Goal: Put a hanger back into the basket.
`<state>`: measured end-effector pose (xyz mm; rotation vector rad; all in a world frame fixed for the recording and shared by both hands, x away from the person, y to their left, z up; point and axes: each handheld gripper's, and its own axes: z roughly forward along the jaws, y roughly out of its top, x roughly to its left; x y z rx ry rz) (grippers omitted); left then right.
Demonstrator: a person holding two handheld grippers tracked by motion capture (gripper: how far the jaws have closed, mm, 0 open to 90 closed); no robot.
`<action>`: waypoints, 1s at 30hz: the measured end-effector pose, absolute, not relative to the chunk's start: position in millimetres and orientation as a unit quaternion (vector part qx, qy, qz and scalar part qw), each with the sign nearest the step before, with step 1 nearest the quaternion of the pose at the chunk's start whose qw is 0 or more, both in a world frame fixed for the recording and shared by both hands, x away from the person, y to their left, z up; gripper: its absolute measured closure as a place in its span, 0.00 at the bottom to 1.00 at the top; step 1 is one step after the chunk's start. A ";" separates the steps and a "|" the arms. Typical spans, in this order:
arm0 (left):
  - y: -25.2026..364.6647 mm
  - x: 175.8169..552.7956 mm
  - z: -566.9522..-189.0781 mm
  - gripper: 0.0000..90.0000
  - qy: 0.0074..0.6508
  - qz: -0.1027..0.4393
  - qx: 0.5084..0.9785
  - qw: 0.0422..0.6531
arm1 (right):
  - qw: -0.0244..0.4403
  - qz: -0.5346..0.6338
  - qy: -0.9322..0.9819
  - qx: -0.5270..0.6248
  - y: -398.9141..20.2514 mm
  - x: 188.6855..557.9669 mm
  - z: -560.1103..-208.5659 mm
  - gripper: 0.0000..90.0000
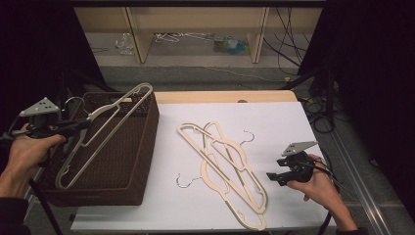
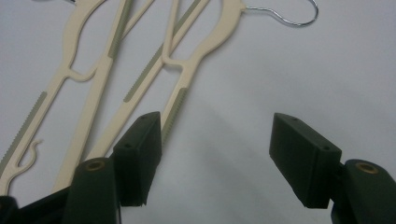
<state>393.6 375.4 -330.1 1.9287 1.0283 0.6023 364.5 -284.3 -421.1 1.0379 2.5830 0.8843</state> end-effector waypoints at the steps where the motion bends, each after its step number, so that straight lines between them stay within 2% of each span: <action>1: 375.6 392.6 -331.6 0.95 0.420 0.237 0.767 0.424 | 0.110 0.301 0.879 0.353 -284.3 364.5 -421.2 0.39; 7: 378.2 395.3 -340.8 0.95 0.416 0.221 0.772 0.427 | 0.113 0.302 0.879 0.352 -283.6 365.1 -423.1 0.38; 14: 381.6 405.5 -358.6 0.95 0.408 0.218 0.796 0.391 | 0.114 0.304 0.874 0.362 -282.2 364.3 -422.8 0.33; 20: 378.3 410.2 -377.4 0.95 0.461 0.193 0.776 0.384 | 0.117 0.300 0.877 0.355 -281.8 365.2 -423.5 0.32; 28: 383.0 425.2 -388.7 0.93 0.449 0.226 0.783 0.366 | 0.124 0.305 0.879 0.346 -281.1 365.8 -425.1 0.32; 30: 384.4 425.6 -389.4 0.92 0.465 0.231 0.777 0.356 | 0.119 0.305 0.878 0.349 -280.8 365.7 -425.1 0.32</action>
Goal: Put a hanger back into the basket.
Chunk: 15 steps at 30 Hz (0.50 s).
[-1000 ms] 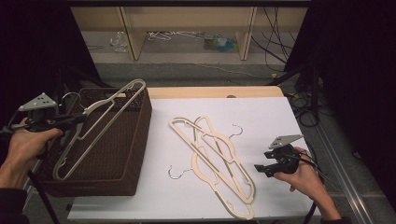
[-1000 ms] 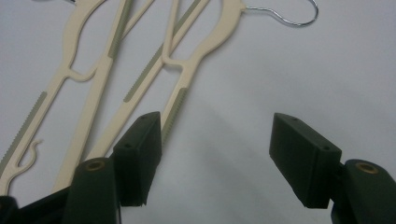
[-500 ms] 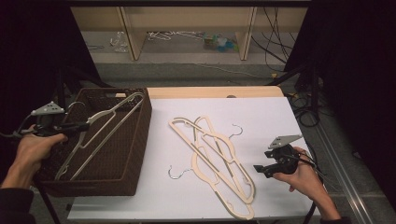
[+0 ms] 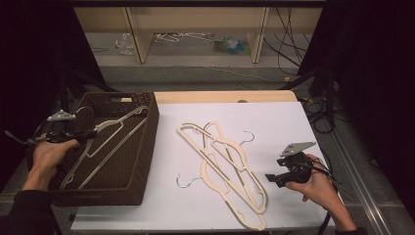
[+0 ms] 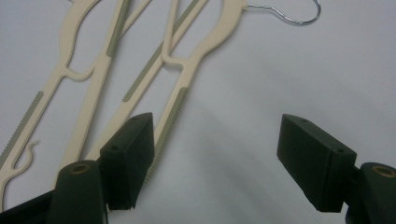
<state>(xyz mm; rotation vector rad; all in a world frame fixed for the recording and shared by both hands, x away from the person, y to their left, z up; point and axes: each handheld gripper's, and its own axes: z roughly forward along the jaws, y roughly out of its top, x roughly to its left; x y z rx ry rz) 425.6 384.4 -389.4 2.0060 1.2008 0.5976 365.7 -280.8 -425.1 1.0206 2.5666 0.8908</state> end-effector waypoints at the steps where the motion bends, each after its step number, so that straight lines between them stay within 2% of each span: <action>1: 383.7 425.6 -390.6 0.92 0.470 0.231 0.773 0.358 | 0.108 0.296 0.879 0.358 -280.4 364.3 -423.5 0.32; 2: 387.6 426.7 -388.2 0.91 0.449 0.238 0.794 0.334 | 0.109 0.298 0.877 0.360 -279.7 363.9 -424.5 0.32; 3: 386.6 425.9 -389.1 0.91 0.458 0.237 0.793 0.324 | 0.107 0.295 0.879 0.360 -279.6 363.9 -424.0 0.32; 4: 385.2 424.9 -391.4 0.88 0.477 0.238 0.782 0.322 | 0.112 0.296 0.881 0.352 -279.9 364.6 -425.0 0.32; 5: 384.9 423.5 -392.3 0.80 0.493 0.243 0.773 0.317 | 0.111 0.296 0.882 0.350 -279.7 364.8 -425.1 0.32; 8: 388.5 419.7 -392.1 0.76 0.510 0.246 0.764 0.308 | 0.115 0.299 0.880 0.352 -278.9 364.4 -425.9 0.32; 11: 389.3 415.2 -390.5 0.66 0.529 0.261 0.750 0.299 | 0.112 0.298 0.880 0.352 -278.5 364.5 -426.4 0.32; 15: 388.4 410.4 -385.3 0.64 0.533 0.264 0.743 0.306 | 0.107 0.292 0.883 0.352 -277.8 364.3 -426.3 0.32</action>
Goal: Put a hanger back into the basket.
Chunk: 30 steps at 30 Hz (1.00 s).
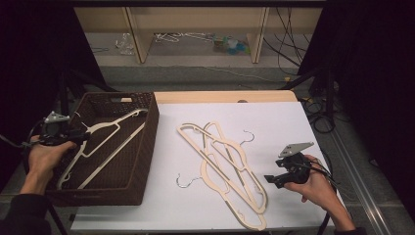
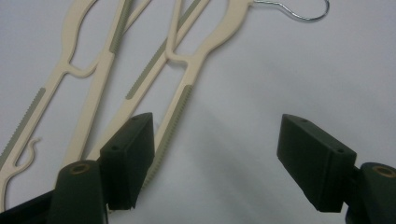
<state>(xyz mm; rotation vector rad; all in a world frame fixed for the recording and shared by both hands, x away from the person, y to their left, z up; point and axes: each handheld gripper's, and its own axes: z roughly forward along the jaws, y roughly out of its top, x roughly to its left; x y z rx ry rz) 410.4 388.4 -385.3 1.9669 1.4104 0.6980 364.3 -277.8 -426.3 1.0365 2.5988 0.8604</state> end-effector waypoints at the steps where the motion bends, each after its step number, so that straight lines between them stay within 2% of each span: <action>1: 387.4 409.2 -383.9 0.63 0.533 0.265 0.744 0.305 | 0.107 0.292 0.883 0.352 -277.8 364.2 -426.3 0.32; 10: 357.9 385.5 -363.0 0.56 0.499 0.277 0.734 0.369 | 0.110 0.293 0.883 0.348 -277.7 364.4 -426.5 0.32; 14: 333.3 367.5 -352.2 0.53 0.475 0.280 0.733 0.399 | 0.114 0.296 0.882 0.349 -276.2 364.1 -427.7 0.32; 20: 283.4 337.9 -345.9 0.45 0.433 0.254 0.729 0.466 | 0.110 0.293 0.885 0.344 -274.8 364.0 -427.6 0.32; 25: 250.0 320.2 -343.5 0.39 0.385 0.252 0.743 0.485 | 0.111 0.297 0.882 0.347 -273.0 362.2 -427.7 0.31; 30: 216.3 304.0 -350.6 0.36 0.347 0.242 0.751 0.507 | 0.117 0.307 0.876 0.352 -270.8 362.3 -426.9 0.26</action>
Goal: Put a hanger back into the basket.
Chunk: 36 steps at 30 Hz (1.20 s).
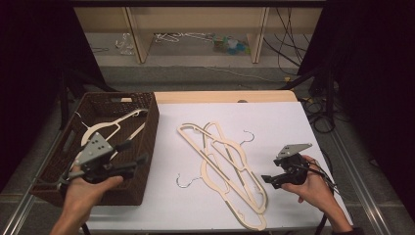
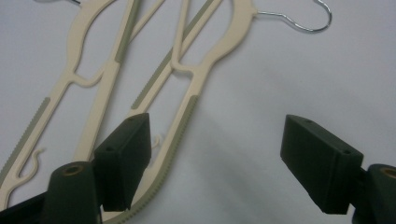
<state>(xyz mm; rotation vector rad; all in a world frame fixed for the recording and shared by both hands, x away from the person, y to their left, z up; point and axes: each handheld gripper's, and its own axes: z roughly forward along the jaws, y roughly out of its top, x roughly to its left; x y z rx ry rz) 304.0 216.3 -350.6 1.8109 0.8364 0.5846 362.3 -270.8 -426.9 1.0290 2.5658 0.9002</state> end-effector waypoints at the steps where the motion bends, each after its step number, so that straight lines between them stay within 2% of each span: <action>1: 210.2 301.8 -352.8 0.36 0.343 0.238 0.753 0.509 | 0.118 0.310 0.875 0.353 -270.4 362.3 -427.2 0.25; 6: 183.1 294.4 -365.5 0.33 0.327 0.223 0.766 0.507 | 0.120 0.319 0.872 0.350 -270.2 361.2 -428.0 0.22; 16: 159.2 285.1 -394.7 0.25 0.313 0.179 0.772 0.523 | 0.127 0.324 0.872 0.346 -265.1 358.9 -429.2 0.21; 21: 156.7 281.3 -406.8 0.21 0.311 0.184 0.769 0.527 | 0.112 0.314 0.876 0.349 -261.2 357.3 -428.3 0.22; 23: 156.4 280.0 -411.0 0.21 0.309 0.187 0.771 0.524 | 0.125 0.318 0.876 0.339 -259.4 358.2 -431.1 0.22; 36: 150.2 275.4 -425.3 0.20 0.298 0.197 0.775 0.521 | 0.124 0.304 0.883 0.335 -252.6 358.7 -434.7 0.24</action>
